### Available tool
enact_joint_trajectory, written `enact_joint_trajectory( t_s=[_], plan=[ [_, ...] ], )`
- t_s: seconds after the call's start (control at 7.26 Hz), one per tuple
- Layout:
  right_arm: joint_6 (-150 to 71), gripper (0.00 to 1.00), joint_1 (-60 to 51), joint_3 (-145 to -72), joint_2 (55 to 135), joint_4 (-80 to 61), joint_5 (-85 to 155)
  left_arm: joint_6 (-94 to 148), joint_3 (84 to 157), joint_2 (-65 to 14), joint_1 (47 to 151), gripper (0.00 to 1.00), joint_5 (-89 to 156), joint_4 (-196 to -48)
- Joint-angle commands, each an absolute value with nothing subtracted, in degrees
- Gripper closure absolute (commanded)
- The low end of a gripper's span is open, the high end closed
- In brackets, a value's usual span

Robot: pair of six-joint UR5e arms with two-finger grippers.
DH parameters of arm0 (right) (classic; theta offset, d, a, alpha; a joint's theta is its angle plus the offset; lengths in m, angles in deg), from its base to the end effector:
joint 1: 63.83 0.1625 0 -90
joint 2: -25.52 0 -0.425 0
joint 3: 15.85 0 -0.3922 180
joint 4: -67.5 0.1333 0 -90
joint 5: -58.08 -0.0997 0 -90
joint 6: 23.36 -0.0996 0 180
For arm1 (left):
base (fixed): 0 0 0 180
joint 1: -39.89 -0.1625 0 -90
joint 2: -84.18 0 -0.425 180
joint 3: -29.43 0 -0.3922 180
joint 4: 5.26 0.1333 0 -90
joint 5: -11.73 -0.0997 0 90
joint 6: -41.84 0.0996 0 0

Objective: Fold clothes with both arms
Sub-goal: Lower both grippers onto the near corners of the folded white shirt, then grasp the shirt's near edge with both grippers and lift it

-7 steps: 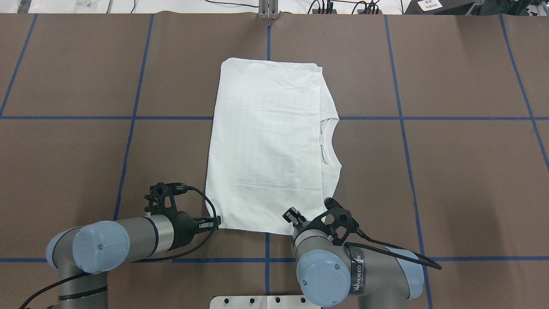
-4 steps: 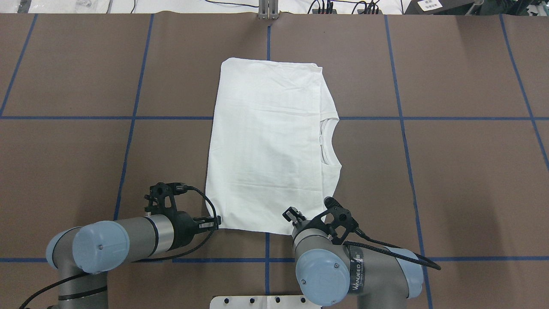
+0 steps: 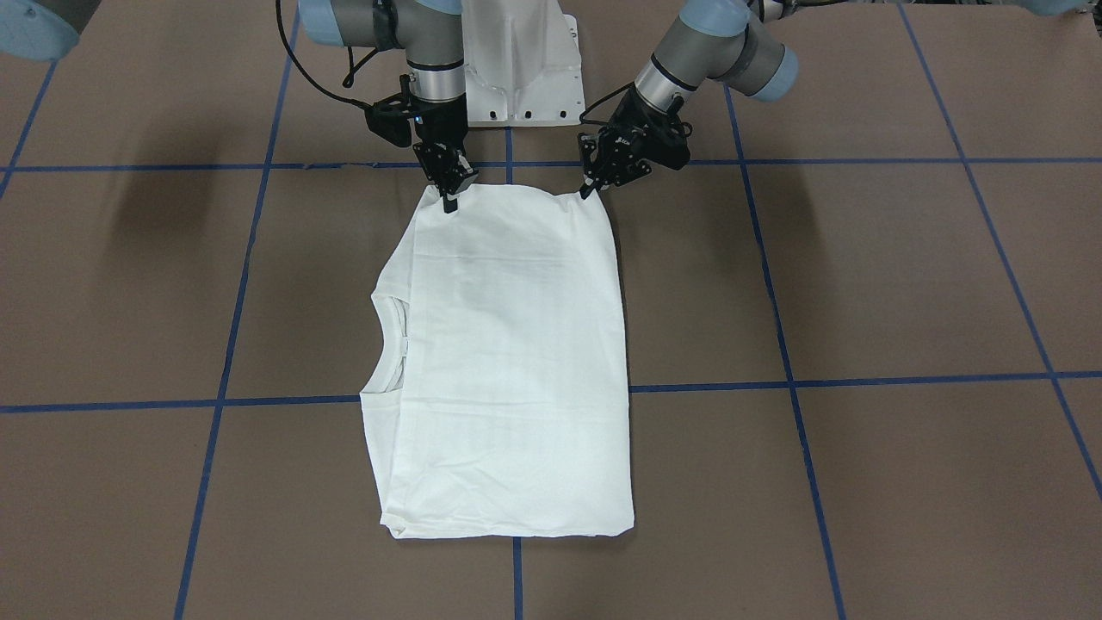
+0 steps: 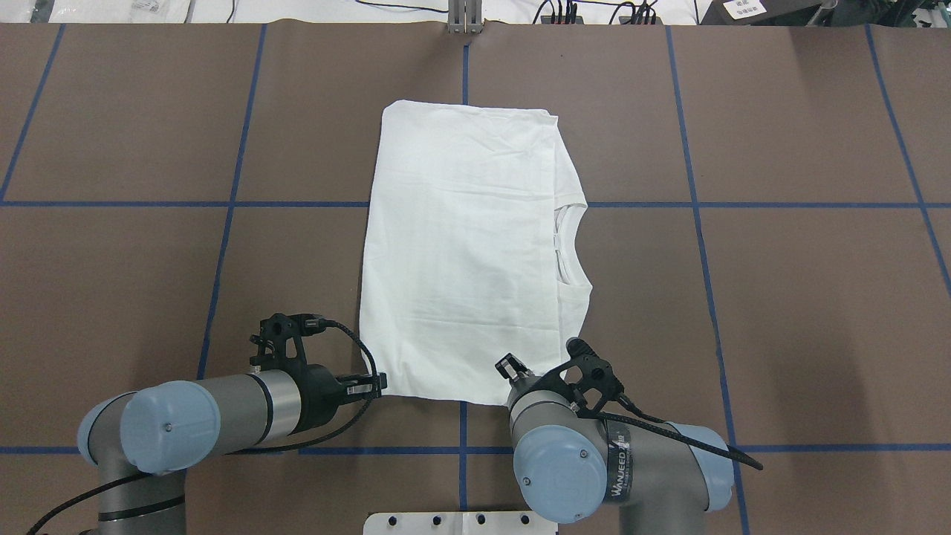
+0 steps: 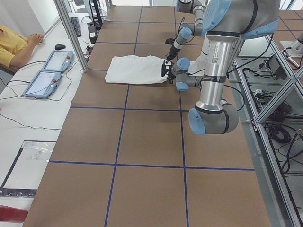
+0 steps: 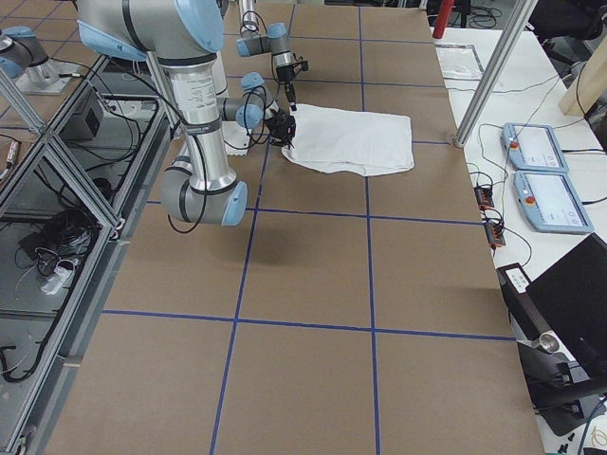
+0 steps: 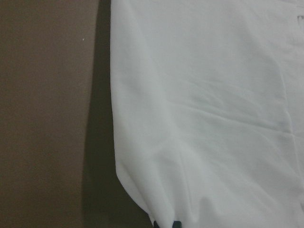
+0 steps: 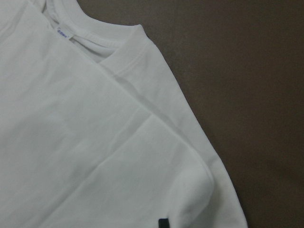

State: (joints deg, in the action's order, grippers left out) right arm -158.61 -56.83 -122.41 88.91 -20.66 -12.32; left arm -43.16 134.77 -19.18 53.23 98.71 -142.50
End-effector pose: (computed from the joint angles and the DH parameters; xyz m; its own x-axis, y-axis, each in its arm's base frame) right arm -0.5884 -0.2402 0.2700 0.2453 0.7042 0.6663 -0.7449 0.5767 -0.3353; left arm 0.5158 -0.2647 0.3151 0.2599 0.0278 -0.9652 0.2585 0.9611 0.0973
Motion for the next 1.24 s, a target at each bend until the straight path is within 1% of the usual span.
enact_joint_trajectory(
  t_s=[0.0,0.14,0.55,0.69,0.96,1.1],
  plan=[
    [-159.0,1.0,-56.3,-125.9,90.0,-21.3,-12.3,-43.1,137.8,-19.2,53.4,1.0,99.6,-140.7],
    [-158.9,1.0,-56.4,-130.8,90.0,-26.8,-12.3,-43.1,143.5,-19.1,53.3,1.0,100.9,-134.4],
    [-160.9,1.0,-62.8,-151.3,89.3,-47.3,-12.3,-44.0,161.6,-18.7,53.1,1.0,101.7,-116.9],
    [-160.9,1.0,-63.3,-153.1,88.8,-50.5,-12.2,-43.9,165.5,-19.2,53.1,1.0,103.5,-111.9],
    [-159.9,1.0,-62.7,-150.0,88.2,-50.3,-12.0,-43.4,162.6,-20.6,52.5,1.0,103.6,-111.3],
    [-159.0,1.0,-61.4,-149.8,87.6,-50.3,-12.1,-43.2,161.2,-21.5,53.2,1.0,103.6,-111.3]
  ],
)
